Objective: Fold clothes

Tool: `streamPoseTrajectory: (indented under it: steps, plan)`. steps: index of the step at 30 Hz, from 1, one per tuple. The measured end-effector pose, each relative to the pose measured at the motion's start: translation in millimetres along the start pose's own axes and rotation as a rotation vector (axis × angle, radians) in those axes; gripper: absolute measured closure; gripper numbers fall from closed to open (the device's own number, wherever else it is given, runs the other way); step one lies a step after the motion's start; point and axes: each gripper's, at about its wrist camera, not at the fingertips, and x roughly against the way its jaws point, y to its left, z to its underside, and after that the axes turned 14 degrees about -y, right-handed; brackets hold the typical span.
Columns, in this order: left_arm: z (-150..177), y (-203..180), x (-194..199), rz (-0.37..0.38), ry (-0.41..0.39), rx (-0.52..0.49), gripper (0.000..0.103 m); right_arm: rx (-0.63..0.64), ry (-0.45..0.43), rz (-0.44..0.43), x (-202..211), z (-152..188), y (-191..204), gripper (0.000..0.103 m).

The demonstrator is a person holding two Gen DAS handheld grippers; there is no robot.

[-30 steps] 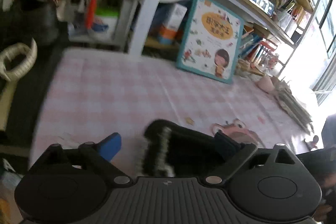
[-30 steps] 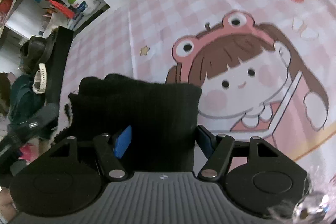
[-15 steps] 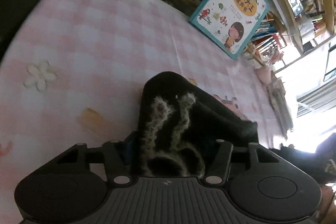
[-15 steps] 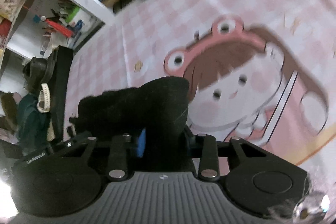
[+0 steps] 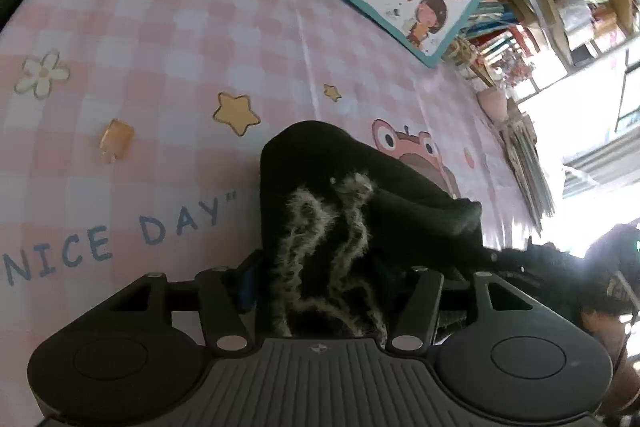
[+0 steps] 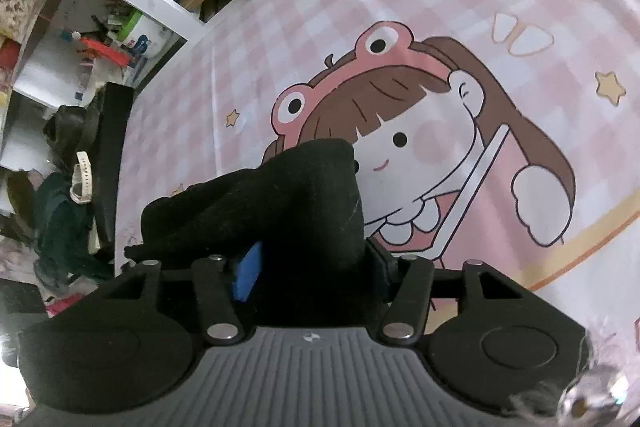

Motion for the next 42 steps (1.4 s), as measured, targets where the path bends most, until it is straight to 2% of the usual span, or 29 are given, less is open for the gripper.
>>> streamPoseTrajectory:
  steps: [3, 6, 9, 11, 13, 18, 23, 33, 42]
  plan:
    - [0, 4, -4, 0.018, -0.018, 0.042, 0.042, 0.023, 0.025, -0.003, -4, 4, 3, 0.041]
    - [0, -1, -7, 0.02, -0.028, 0.004, 0.042, 0.023, 0.028, -0.005, -5, 7, 1, 0.044]
    - [1, -4, -7, 0.018, -0.029, -0.024, 0.043, 0.018, 0.02, -0.017, -1, 7, -3, 0.056]
    - [1, -5, -7, 0.016, -0.022, -0.023, 0.049, 0.049, 0.004, -0.027, 3, 7, 1, 0.067]
    - [1, -6, -4, 0.025, -0.027, -0.01, 0.053, 0.097, -0.021, -0.033, 7, 6, 7, 0.07]
    - [5, -15, 1, 0.043, -0.028, 0.003, 0.056, 0.194, -0.061, -0.028, 18, -1, 18, 0.071]
    - [5, -35, -5, 0.058, -0.031, -0.025, 0.056, 0.21, -0.06, -0.026, 24, -15, 11, 0.071]
    - [-21, -82, -36, 0.021, -0.14, -0.003, 0.056, 0.199, -0.055, -0.119, 10, -85, -19, 0.071]
    - [-73, -101, -87, -0.038, -0.19, -0.04, 0.056, 0.279, -0.065, -0.174, -36, -159, -21, 0.071]
